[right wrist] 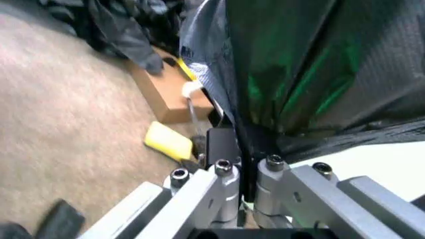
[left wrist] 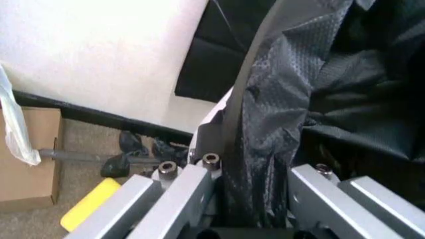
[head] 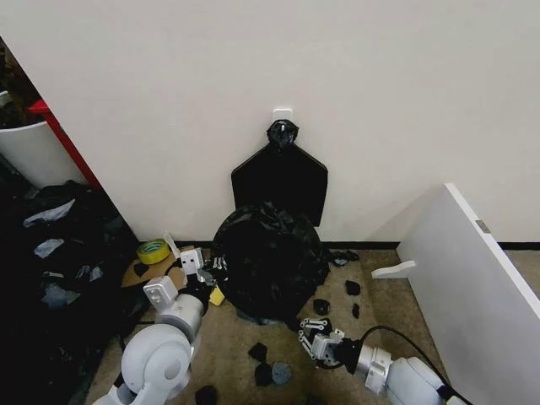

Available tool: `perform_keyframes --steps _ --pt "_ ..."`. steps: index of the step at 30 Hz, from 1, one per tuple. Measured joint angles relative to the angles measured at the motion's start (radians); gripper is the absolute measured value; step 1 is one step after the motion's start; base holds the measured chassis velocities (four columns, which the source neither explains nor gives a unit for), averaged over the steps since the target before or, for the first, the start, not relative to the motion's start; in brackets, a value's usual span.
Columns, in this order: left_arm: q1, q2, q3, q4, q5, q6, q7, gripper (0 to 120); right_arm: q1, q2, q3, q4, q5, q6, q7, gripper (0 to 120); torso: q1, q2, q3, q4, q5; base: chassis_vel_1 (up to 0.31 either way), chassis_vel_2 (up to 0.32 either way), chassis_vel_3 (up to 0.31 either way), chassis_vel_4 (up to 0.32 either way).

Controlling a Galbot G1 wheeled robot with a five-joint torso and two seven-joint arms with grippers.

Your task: Place the garbage bag over the trash bin.

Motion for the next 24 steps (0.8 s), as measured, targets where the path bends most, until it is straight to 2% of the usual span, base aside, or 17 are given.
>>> perform_keyframes --steps 5,8,10,12,14,17,18,19,20,24 --pt "0.013 -0.001 0.006 -0.025 -0.004 0.0 0.001 1 0.025 0.022 -0.005 -0.078 -0.087 -0.043 0.127 0 0.0 0.0 0.0 0.0 0.0002 0.0 0.0 0.0 0.0" --pt "0.016 -0.003 0.008 -0.028 -0.004 -0.01 0.004 1 0.036 0.025 -0.015 -0.112 -0.046 -0.052 0.149 0 0.0 0.0 0.0 0.0001 0.0 0.0 0.0 0.0 0.0" --pt "0.016 -0.003 0.008 -0.024 0.001 -0.023 0.009 1 0.034 0.016 -0.031 -0.116 0.062 -0.03 0.118 0 0.0 0.0 0.0 0.0 0.0004 0.0 0.0 0.0 0.0" --pt "0.015 -0.003 0.012 -0.009 0.02 -0.053 0.018 1 0.022 -0.002 -0.046 -0.113 0.223 0.027 0.017 1 0.0 0.0 0.0 0.0 0.0002 0.0 0.0 0.0 0.0" --pt "0.015 -0.003 0.014 -0.005 0.025 -0.06 0.021 1 0.02 -0.007 -0.045 -0.113 0.261 0.046 -0.024 5 0.0 0.0 0.0 -0.0003 0.0003 0.0 0.0 0.0 0.0" --pt "0.012 -0.005 0.03 0.027 0.071 -0.104 0.038 1 0.018 -0.031 -0.018 -0.116 0.442 0.135 -0.29 18 0.0 0.0 0.0 0.0001 0.0004 0.0 0.0 0.0 0.0" --pt "0.012 -0.005 0.031 0.03 0.074 -0.107 0.04 1 0.018 -0.032 -0.016 -0.117 0.453 0.14 -0.306 19 0.0 0.0 0.0 0.0002 0.0003 0.0 0.0 0.0 0.0" --pt "0.009 -0.008 0.041 0.05 0.097 -0.125 0.048 1 0.014 -0.048 0.012 -0.12 0.559 0.165 -0.465 26 0.0 0.0 0.0 0.0 0.0003 0.0 0.0 0.0 0.0" --pt "0.009 -0.008 0.041 0.05 0.097 -0.125 0.048 1 0.014 -0.048 0.012 -0.12 0.559 0.165 -0.465 26 0.0 0.0 0.0 0.0 0.0003 0.0 0.0 0.0 0.0" --pt "0.005 -0.014 0.053 0.083 0.115 -0.146 0.055 1 -0.009 -0.071 0.094 -0.085 0.764 0.167 -0.739 45 0.0 0.0 0.0 -0.0001 0.0003 0.0 0.0 0.0 0.0"
